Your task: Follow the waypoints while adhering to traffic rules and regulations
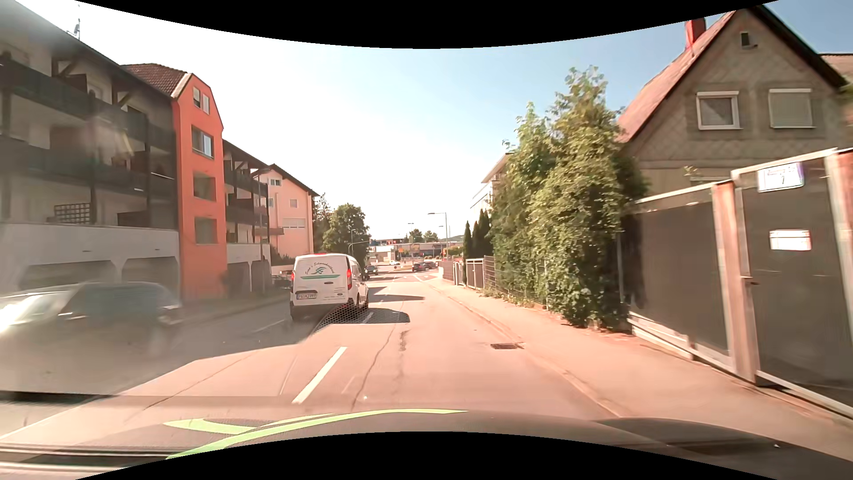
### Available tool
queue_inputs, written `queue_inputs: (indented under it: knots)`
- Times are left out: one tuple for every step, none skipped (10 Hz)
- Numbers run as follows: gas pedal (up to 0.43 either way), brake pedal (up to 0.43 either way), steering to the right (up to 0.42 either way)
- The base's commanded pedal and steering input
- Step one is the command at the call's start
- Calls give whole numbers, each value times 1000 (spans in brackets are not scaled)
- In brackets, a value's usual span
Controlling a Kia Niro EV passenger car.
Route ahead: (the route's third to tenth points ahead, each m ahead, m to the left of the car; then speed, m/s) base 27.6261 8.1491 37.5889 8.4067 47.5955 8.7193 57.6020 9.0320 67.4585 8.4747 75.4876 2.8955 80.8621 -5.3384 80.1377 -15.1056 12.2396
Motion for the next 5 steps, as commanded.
queue_inputs:
  knots:
    - [0,159,-20]
    - [0,159,-20]
    - [0,165,-19]
    - [0,171,-18]
    - [0,177,-18]
